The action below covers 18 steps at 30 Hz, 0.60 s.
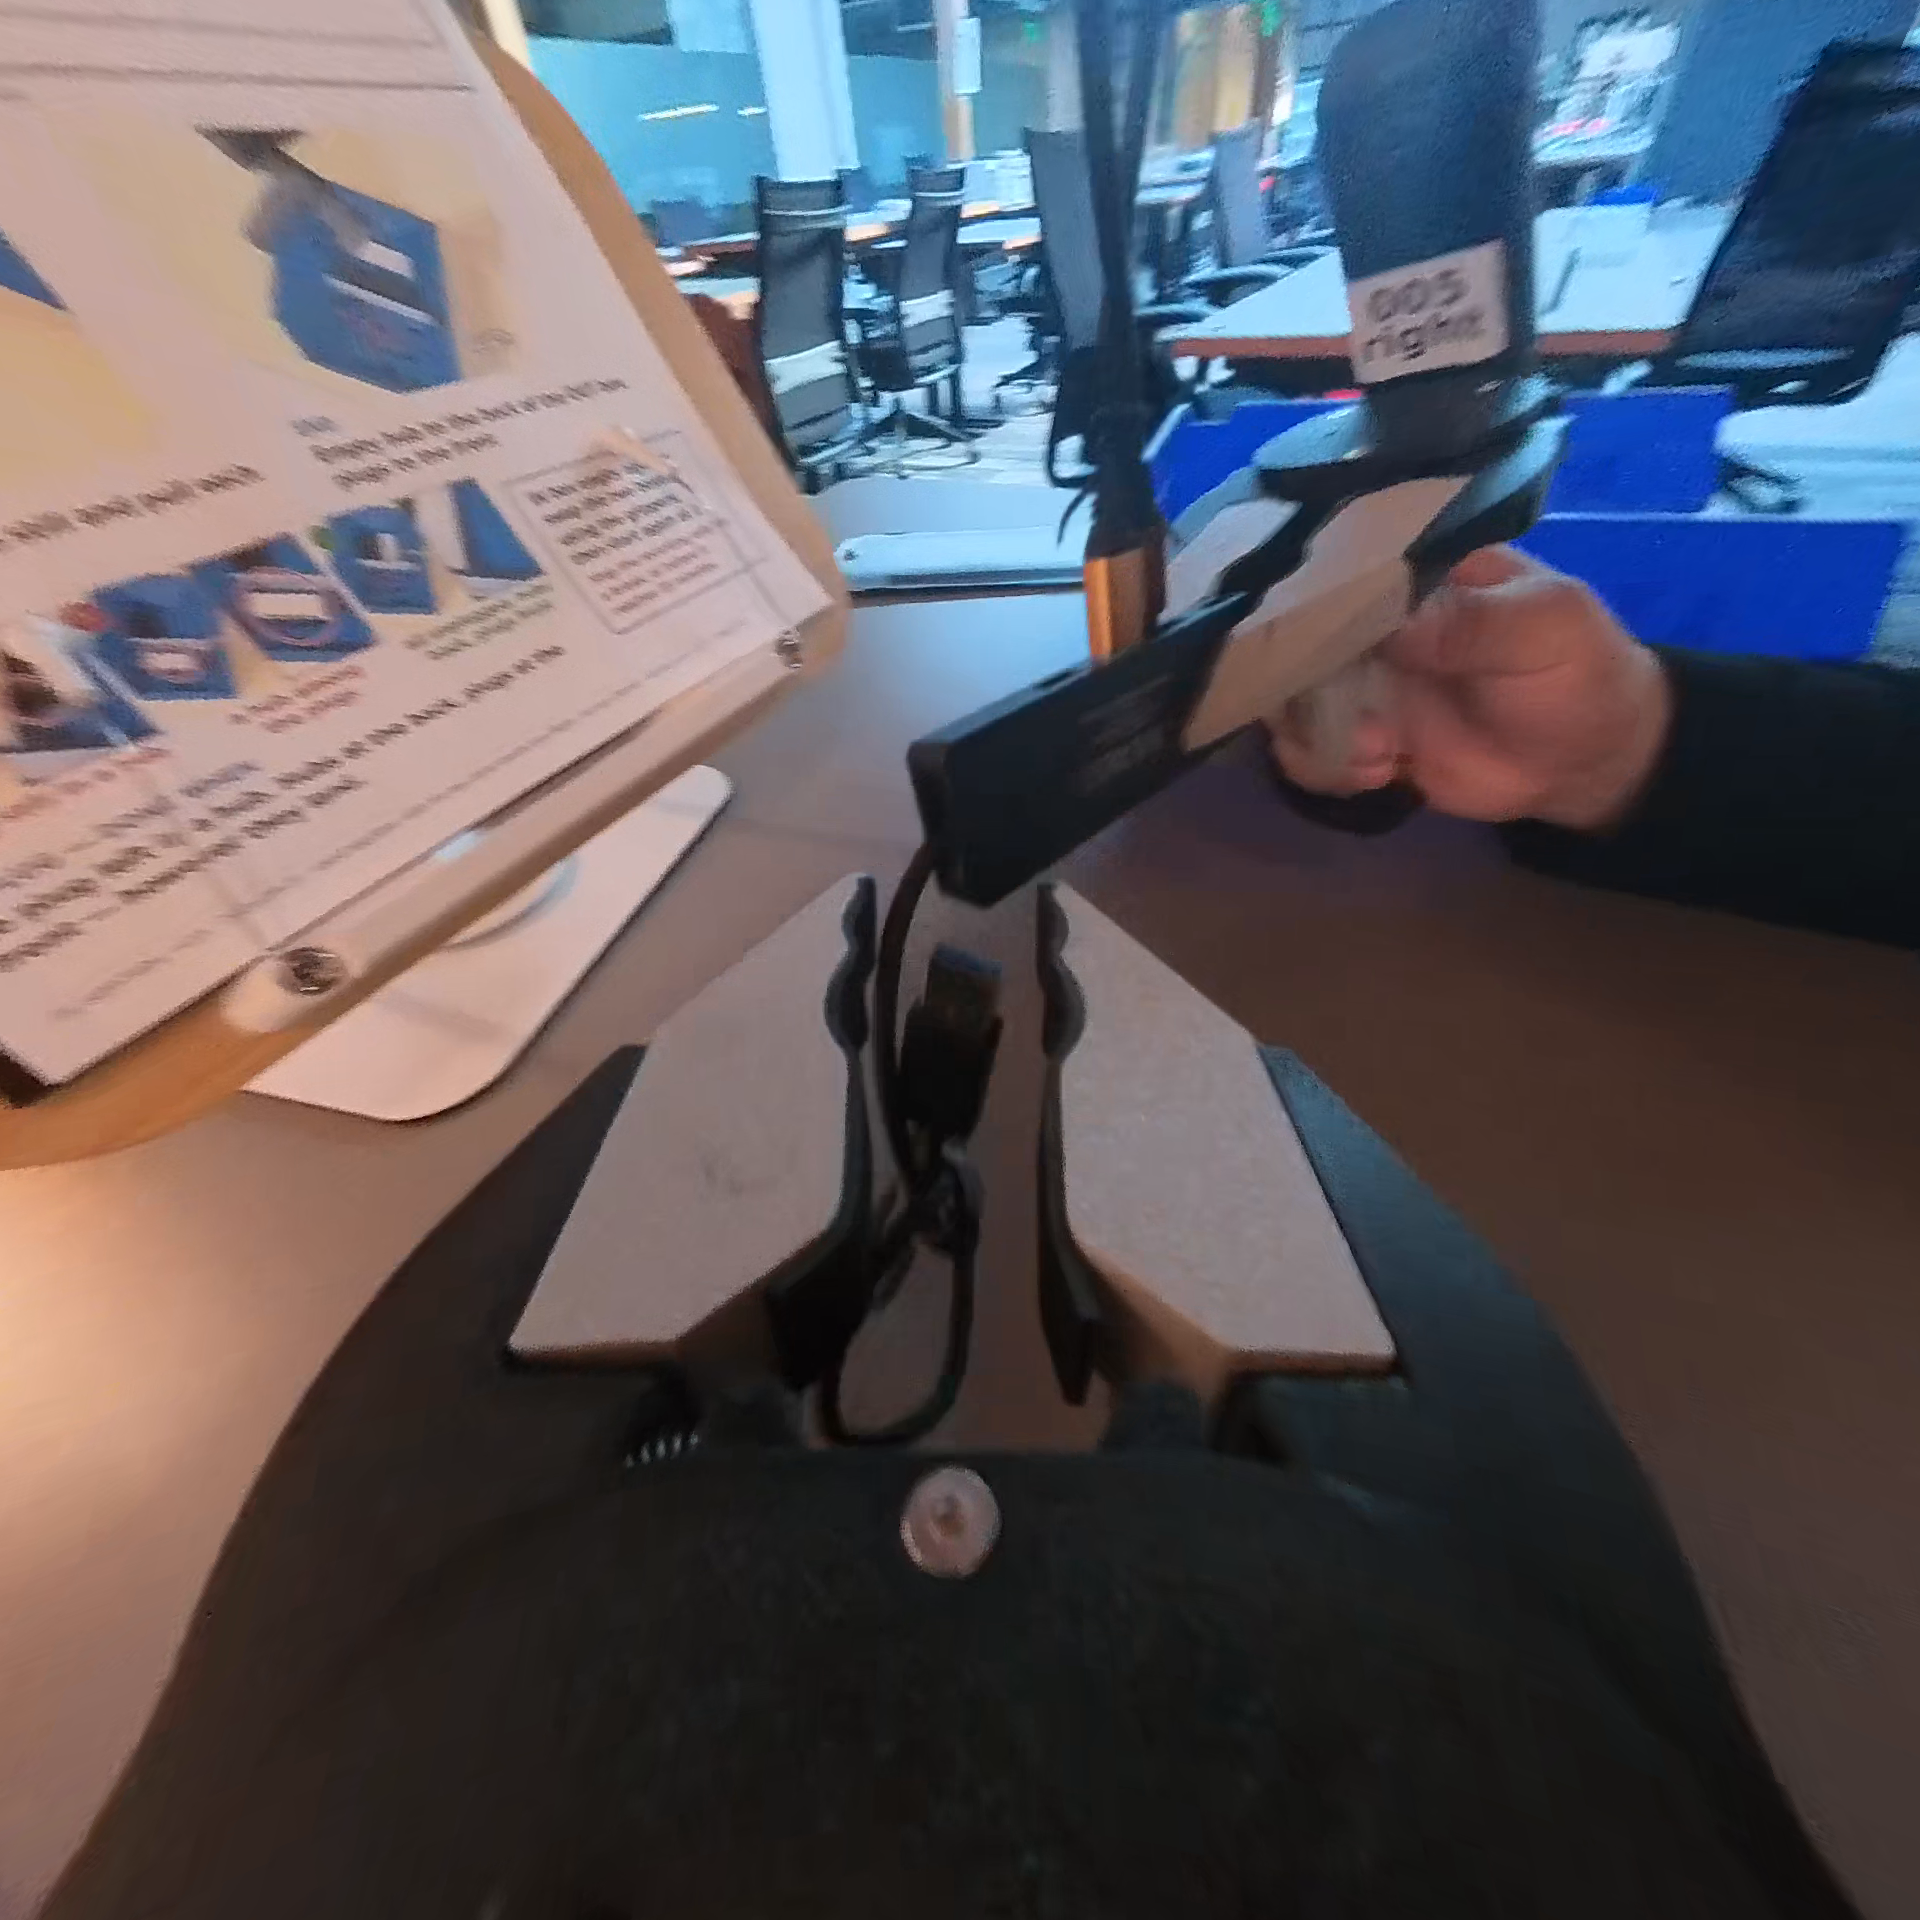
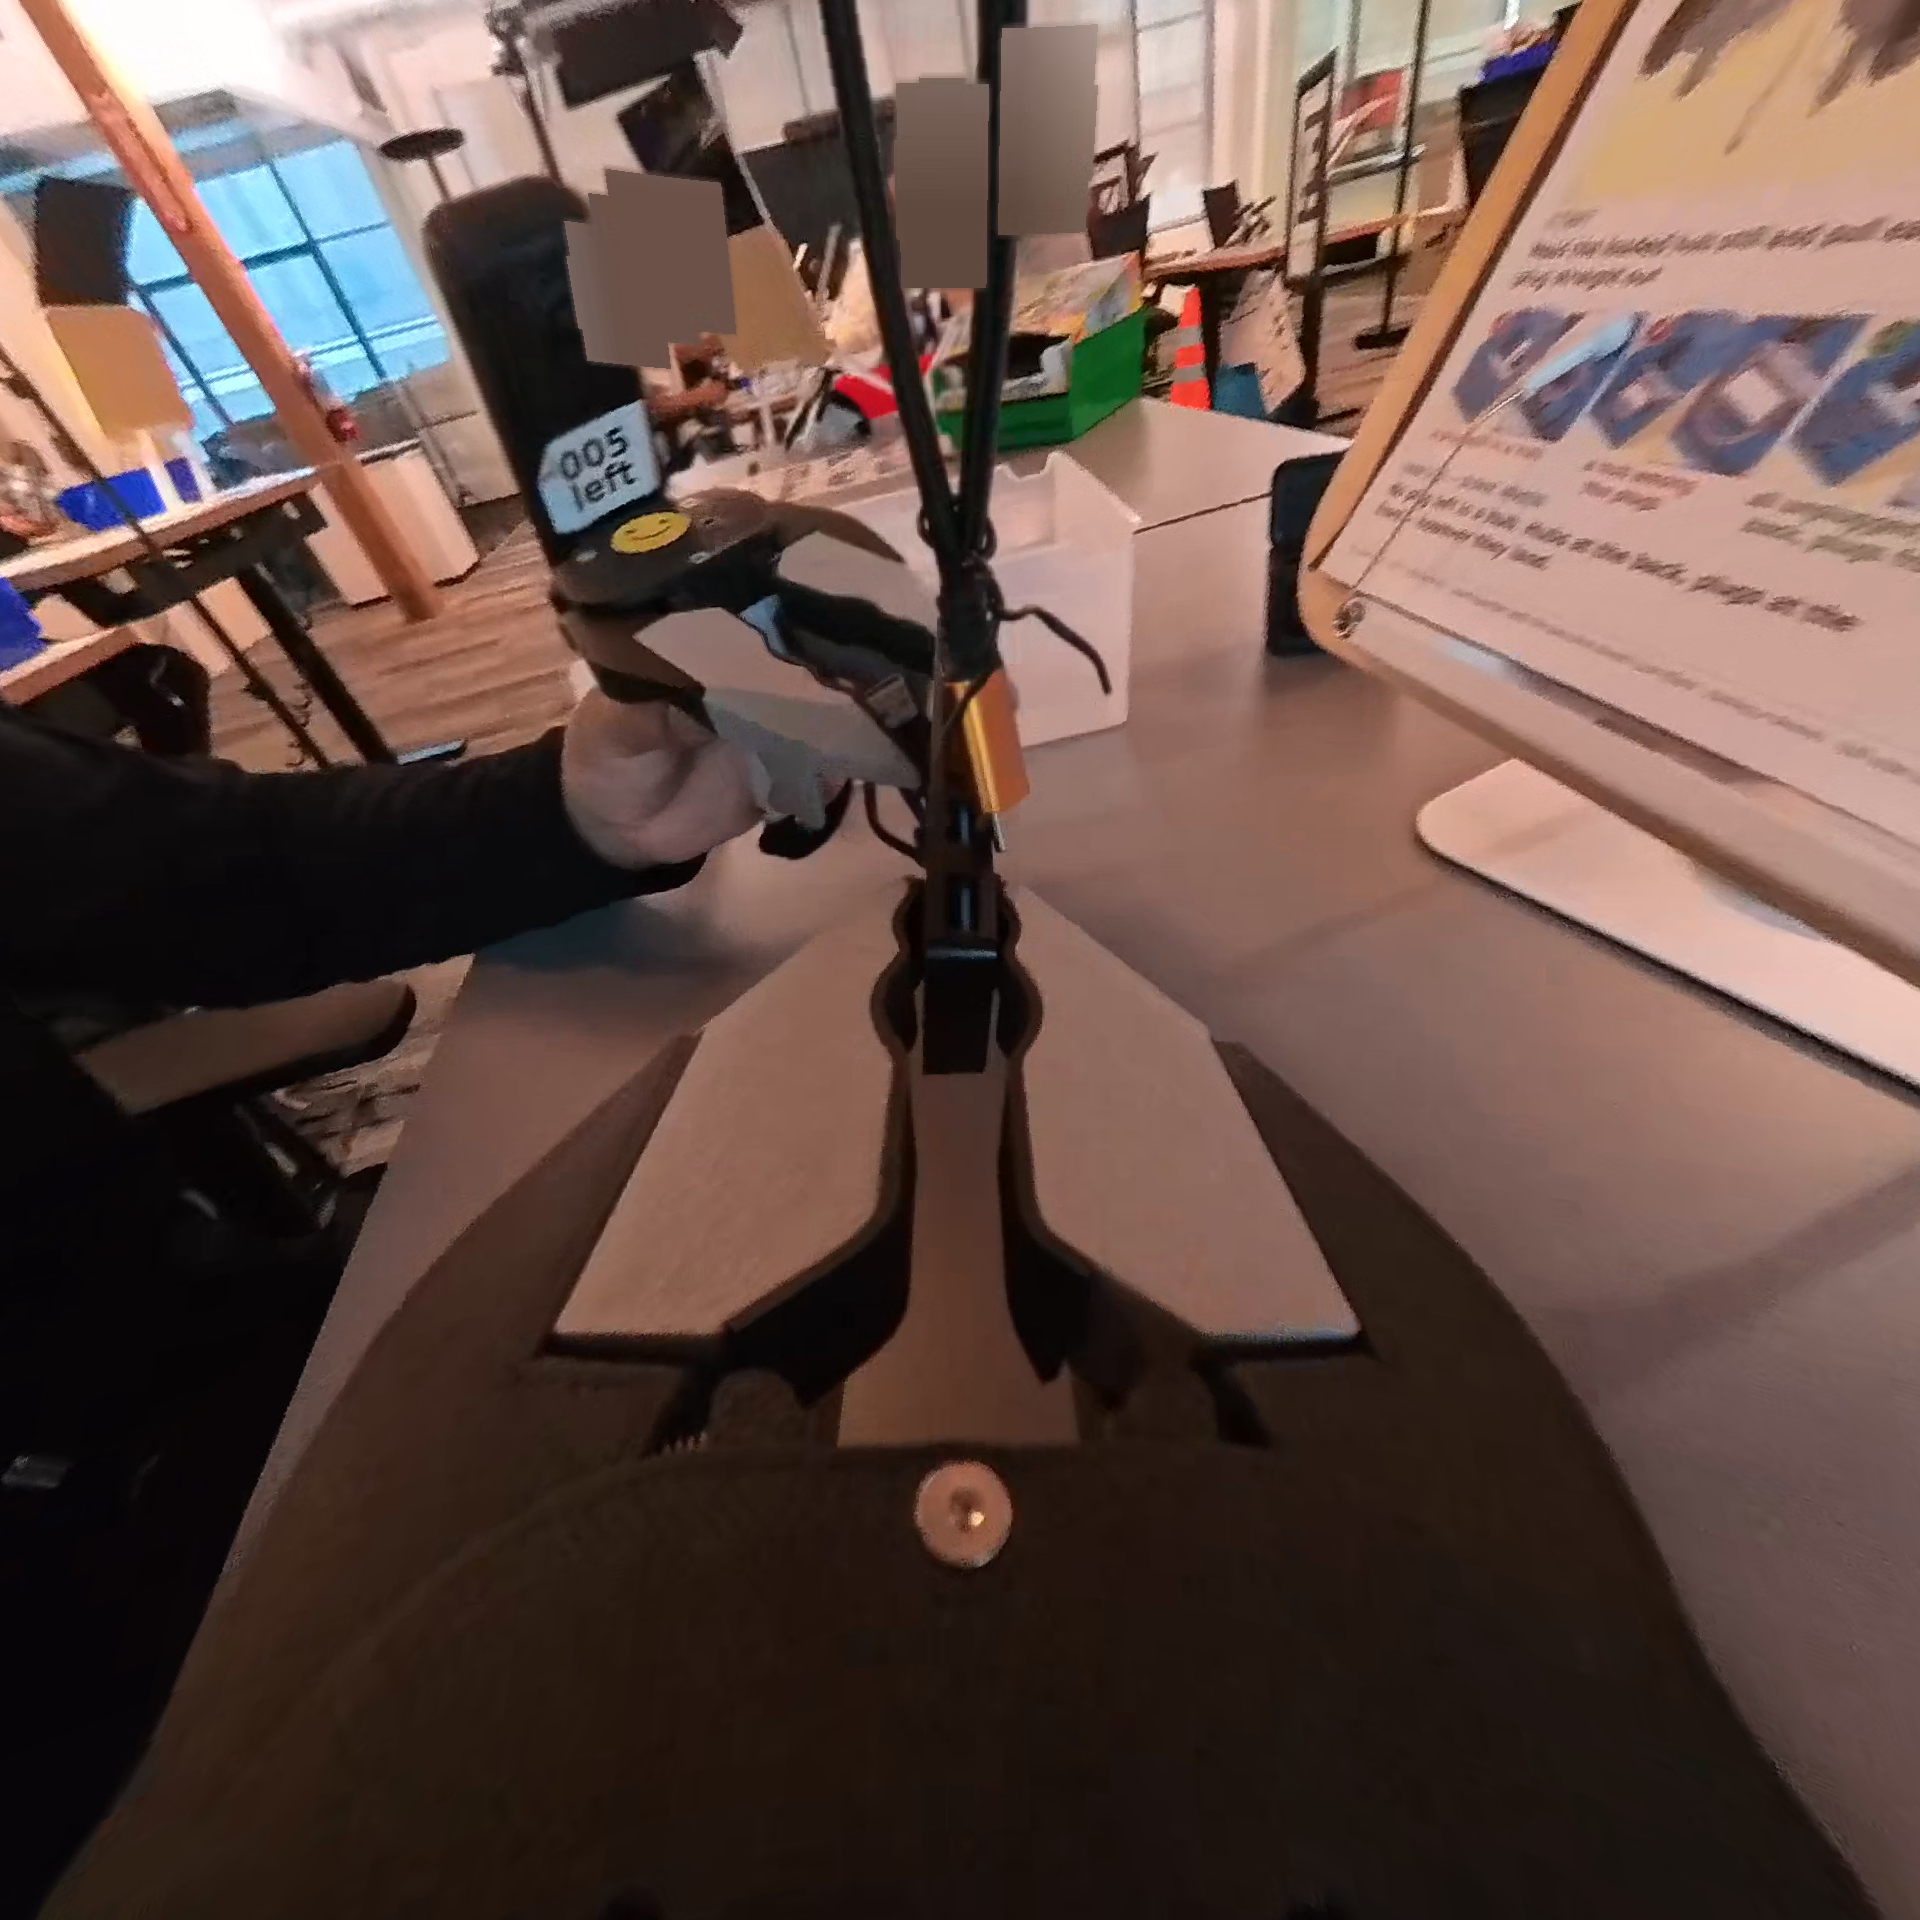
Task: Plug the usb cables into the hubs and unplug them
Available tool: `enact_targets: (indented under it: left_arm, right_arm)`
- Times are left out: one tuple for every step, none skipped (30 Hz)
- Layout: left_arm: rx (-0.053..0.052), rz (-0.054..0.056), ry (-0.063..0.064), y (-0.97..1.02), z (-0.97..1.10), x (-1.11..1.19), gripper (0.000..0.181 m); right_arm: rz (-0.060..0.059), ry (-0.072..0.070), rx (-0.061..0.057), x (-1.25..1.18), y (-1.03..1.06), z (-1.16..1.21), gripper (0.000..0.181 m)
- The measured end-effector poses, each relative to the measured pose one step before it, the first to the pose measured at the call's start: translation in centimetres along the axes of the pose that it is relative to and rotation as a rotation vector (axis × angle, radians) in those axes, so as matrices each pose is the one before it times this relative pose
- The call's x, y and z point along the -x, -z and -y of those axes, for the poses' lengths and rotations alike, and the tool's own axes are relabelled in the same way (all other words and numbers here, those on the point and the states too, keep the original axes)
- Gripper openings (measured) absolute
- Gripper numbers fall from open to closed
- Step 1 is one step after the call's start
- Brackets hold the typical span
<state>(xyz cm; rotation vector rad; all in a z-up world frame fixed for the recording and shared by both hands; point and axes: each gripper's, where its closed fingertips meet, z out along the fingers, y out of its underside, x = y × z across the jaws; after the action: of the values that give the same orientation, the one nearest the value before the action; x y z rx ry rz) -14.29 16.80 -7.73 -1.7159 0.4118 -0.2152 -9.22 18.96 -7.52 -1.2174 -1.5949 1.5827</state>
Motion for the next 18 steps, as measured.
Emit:
enact_targets:
  left_arm:
    - [0.0049,0.0404,-0.0276,0.095,0.013,0.425,0.028]
    - [-0.0007,0.0264,-0.0287,0.067,0.049,0.219,0.027]
    - [0.0004,0.0168,-0.0198,0.015,-0.006,0.134,0.027]
    - [0.0055,0.0060,-0.0066,-0.036,-0.098,0.041,0.026]
    - [0.0047,-0.0080,0.0078,-0.061,-0.108,-0.116,0.025]
    - [0.0050,-0.0043,0.0210,-0.060,-0.106,-0.005,0.025]
    - [0.0077,0.0014,0.0246,-0.080,-0.164,0.132,0.025]
    - [0.0103,0.0077,0.0167,-0.104,-0.220,0.231,0.025]
    - [0.0130,0.0075,0.0056,-0.127,-0.249,0.181,0.025]
    - [0.0095,0.0014,-0.0017,-0.116,-0.194,0.031,0.025]
    - [0.0069,-0.0015,-0.0038,-0.111,-0.165,-0.046,0.025]
    - [0.0093,-0.0044,-0.0036,-0.131,-0.204,-0.131,0.024]
    - [0.0142,-0.0066,-0.0027,-0.175,-0.269,-0.177,0.024]
    - [0.0157,-0.0052,-0.0038,-0.202,-0.284,-0.159,0.024]
    - [0.0110,-0.0032,-0.0077,-0.184,-0.234,-0.154,0.024]
    - [0.0093,-0.0029,-0.0096,-0.185,-0.218,-0.154,0.023]
    - [0.0141,-0.0033,-0.0106,-0.207,-0.296,-0.140,0.023]
    - [0.0160,0.0019,-0.0115,-0.207,-0.328,-0.027,0.023]
  right_arm:
    - [-0.0243,0.0070,-0.0119,-0.278,0.253,0.266,0.007]
    - [-0.0267,0.0059,-0.0118,-0.339,0.275,0.251,0.007]
    - [-0.0259,0.0039,-0.0123,-0.365,0.324,0.274,0.006]
    - [-0.0264,0.0019,-0.0155,-0.403,0.356,0.314,0.006]
    - [-0.0356,0.0020,-0.0162,-0.539,0.403,0.325,0.006]
    - [-0.0425,0.0070,-0.0118,-0.644,0.434,0.285,0.007]
    - [-0.0465,0.0149,-0.0066,-0.652,0.429,0.227,0.006]
    - [-0.0466,0.0188,-0.0064,-0.632,0.397,0.213,0.007]
    - [-0.0417,0.0161,-0.0023,-0.571,0.320,0.109,0.007]
    - [-0.0391,0.0088,0.0060,-0.575,0.259,-0.010,0.007]
    - [-0.0418,0.0078,0.0085,-0.600,0.217,-0.062,0.007]
    - [-0.0432,0.0101,0.0021,-0.581,0.230,0.007,0.007]
    - [-0.0353,0.0118,-0.0056,-0.460,0.259,0.145,0.007]
    - [-0.0251,0.0105,-0.0117,-0.288,0.292,0.283,0.007]
    - [-0.0193,0.0104,-0.0187,-0.181,0.329,0.419,0.007]
    - [-0.0190,0.0135,-0.0236,-0.142,0.363,0.523,0.007]
    - [-0.0219,0.0173,-0.0226,-0.154,0.399,0.564,0.007]
    - [-0.0250,0.0208,-0.0193,-0.155,0.402,0.559,0.007]
